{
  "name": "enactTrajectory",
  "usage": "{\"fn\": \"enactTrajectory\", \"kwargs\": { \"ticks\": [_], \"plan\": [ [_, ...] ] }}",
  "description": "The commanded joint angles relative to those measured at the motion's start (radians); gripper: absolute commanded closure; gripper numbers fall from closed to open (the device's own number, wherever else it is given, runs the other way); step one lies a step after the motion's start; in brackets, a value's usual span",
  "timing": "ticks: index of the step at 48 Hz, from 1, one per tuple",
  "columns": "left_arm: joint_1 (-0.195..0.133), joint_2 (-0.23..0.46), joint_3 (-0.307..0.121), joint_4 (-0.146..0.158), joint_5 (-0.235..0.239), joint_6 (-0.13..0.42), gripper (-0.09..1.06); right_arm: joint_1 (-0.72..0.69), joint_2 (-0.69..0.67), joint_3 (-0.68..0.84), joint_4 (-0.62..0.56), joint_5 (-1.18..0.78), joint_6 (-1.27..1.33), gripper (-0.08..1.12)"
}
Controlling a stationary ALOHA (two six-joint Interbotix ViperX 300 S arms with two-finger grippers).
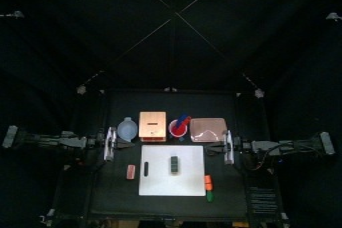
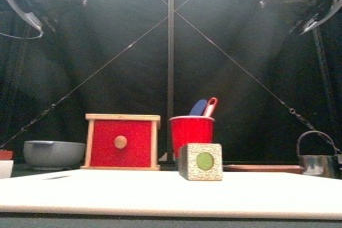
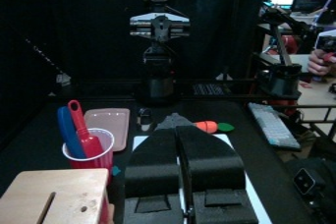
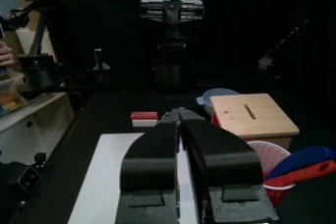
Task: Cut the sushi into 4 pieces with the knife
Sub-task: Pick up the knife at its handle with right hand
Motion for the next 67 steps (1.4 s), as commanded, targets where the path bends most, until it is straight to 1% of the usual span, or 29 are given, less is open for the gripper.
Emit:
{"fn": "enactTrajectory", "kwargs": {
  "ticks": [1, 5, 8, 15, 19, 23, 26, 28, 30, 31, 33, 38, 44, 46, 51, 61, 67],
  "plan": [
    [0.008, 0.038, -0.028, -0.029, -0.052, -0.005, 1.03, -0.009, 0.031, -0.025, 0.020, 0.003, 0.011, 1.03],
    [0.008, 0.049, -0.026, -0.043, -0.086, -0.005, 0.96, -0.037, 0.064, -0.058, 0.067, 0.032, 0.026, 1.00],
    [0.006, 0.058, -0.028, -0.048, -0.104, -0.005, 0.91, -0.080, 0.106, -0.101, 0.117, 0.089, 0.031, 0.98],
    [-0.003, 0.089, -0.032, -0.061, -0.121, -0.006, 0.84, -0.202, 0.192, -0.232, 0.202, 0.279, 0.029, 0.95],
    [-0.005, 0.104, -0.032, -0.080, -0.121, -0.006, 0.81, -0.278, 0.236, -0.319, 0.235, 0.411, 0.031, 0.91],
    [-0.003, 0.115, -0.034, -0.110, -0.123, -0.005, 0.77, -0.360, 0.285, -0.414, 0.247, 0.571, 0.028, 0.81],
    [-0.003, 0.120, -0.032, -0.133, -0.123, -0.005, 0.74, -0.416, 0.318, -0.472, 0.250, 0.673, 0.026, 0.71],
    [-0.003, 0.120, -0.032, -0.146, -0.121, -0.003, 0.73, -0.456, 0.347, -0.512, 0.256, 0.744, 0.026, 0.61],
    [-0.003, 0.120, -0.029, -0.152, -0.123, -0.003, 0.71, -0.483, 0.370, -0.540, 0.261, 0.788, 0.023, 0.53],
    [-0.003, 0.120, -0.029, -0.155, -0.123, -0.003, 0.70, -0.489, 0.377, -0.546, 0.261, 0.798, 0.023, 0.51],
    [-0.003, 0.120, -0.028, -0.156, -0.123, -0.003, 0.69, -0.515, 0.410, -0.575, 0.267, 0.841, 0.015, 0.41],
    [-0.003, 0.120, -0.026, -0.156, -0.121, -0.003, 0.66, -0.555, 0.477, -0.626, 0.268, 0.904, 0.005, 0.23],
    [-0.002, 0.120, -0.026, -0.156, -0.123, -0.003, 0.66, -0.580, 0.572, -0.687, 0.264, 0.974, -0.015, 0.08],
    [0.000, 0.120, -0.026, -0.158, -0.123, -0.003, 0.66, -0.586, 0.614, -0.712, 0.268, 1.008, -0.040, 0.06],
    [0.003, 0.120, -0.021, -0.156, -0.121, -0.005, 0.66, -0.606, 0.695, -0.759, 0.276, 1.078, -0.097, 0.06],
    [0.003, 0.120, -0.011, -0.160, -0.123, -0.006, 0.66, -0.653, 0.813, -0.841, 0.301, 1.172, -0.189, 0.06],
    [0.003, 0.120, -0.002, -0.175, -0.123, -0.005, 0.66, -0.663, 0.868, -0.876, 0.331, 1.195, -0.219, 0.06]
  ]
}}
